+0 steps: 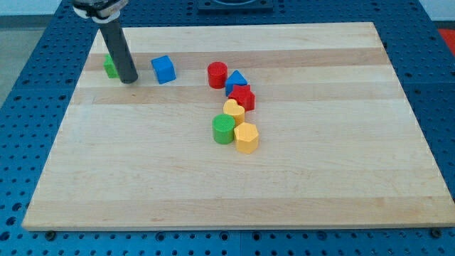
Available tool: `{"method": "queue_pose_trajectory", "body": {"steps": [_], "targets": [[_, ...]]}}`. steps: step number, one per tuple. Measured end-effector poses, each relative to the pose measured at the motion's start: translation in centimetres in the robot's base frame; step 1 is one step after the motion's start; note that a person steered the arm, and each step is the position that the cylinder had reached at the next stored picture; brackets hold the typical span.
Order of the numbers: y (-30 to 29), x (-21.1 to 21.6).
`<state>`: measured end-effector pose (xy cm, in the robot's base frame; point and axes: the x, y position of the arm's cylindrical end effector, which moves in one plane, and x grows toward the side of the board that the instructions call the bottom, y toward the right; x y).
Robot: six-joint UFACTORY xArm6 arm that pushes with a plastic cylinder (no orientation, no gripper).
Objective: Place green star left diagonally towards blue cube
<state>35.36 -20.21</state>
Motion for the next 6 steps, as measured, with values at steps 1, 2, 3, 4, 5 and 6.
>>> {"method": "queue_pose_trajectory", "body": {"steps": [1, 2, 3, 4, 5, 6], "targets": [[-1.0, -0.3], [-1.0, -3.5], [-0.8, -4.6], [-1.2, -2.2], [-2.8, -1.7], [-2.9, -5.8]]}}
